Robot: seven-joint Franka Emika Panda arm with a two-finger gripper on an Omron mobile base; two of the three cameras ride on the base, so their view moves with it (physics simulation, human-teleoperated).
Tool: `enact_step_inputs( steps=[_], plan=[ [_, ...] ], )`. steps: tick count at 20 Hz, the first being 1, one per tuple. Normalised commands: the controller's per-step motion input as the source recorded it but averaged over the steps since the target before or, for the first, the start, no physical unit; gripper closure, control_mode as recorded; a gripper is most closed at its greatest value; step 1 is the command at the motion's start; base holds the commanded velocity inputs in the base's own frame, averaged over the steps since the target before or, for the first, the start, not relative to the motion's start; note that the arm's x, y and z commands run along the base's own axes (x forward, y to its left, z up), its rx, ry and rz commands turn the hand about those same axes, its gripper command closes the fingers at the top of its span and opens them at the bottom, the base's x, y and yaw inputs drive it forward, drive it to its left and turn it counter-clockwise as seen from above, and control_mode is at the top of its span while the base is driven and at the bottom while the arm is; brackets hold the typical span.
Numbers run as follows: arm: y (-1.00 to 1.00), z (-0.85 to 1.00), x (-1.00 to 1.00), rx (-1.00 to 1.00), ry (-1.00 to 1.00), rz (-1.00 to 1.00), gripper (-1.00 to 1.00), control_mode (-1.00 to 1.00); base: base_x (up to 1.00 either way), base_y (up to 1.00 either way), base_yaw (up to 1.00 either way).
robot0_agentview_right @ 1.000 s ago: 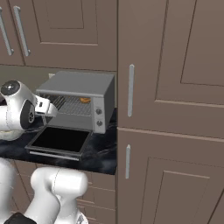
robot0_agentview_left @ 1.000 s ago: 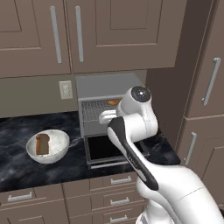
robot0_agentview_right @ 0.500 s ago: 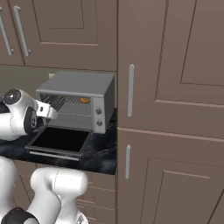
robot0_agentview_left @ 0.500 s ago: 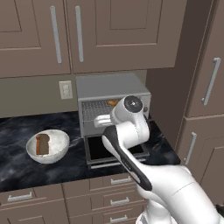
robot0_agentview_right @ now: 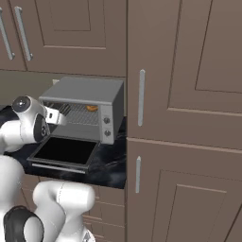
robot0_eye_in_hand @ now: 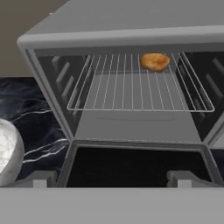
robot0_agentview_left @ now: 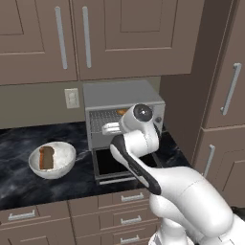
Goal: Pick up the heated bread from the toaster oven and place it in the bowl. Then move the bread bowl to the dining counter.
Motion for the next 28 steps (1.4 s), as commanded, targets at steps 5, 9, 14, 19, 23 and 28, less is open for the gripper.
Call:
enact_step_inputs(
  steps=[5,9,14,19,23,28],
  plan=[
    [0.0,-0.11,0.32,0.0,0.0,0.0,-1.0,-1.0,0.0,0.0,0.0],
    [0.0,-0.25,0.27,0.0,0.0,0.0,-1.0,-1.0,0.0,0.0,0.0],
    [0.0,-0.17,0.3,0.0,0.0,0.0,-1.0,-1.0,0.0,0.0,0.0],
    [-0.05,-0.2,0.33,0.0,-0.01,0.0,-1.0,-1.0,0.0,0.0,0.0],
    [-0.05,-0.19,0.31,0.0,-0.01,0.0,-1.0,-1.0,0.0,0.0,0.0],
    [-0.01,-0.13,0.34,0.0,-0.03,0.0,-1.0,-1.0,0.0,0.0,0.0]
  ],
)
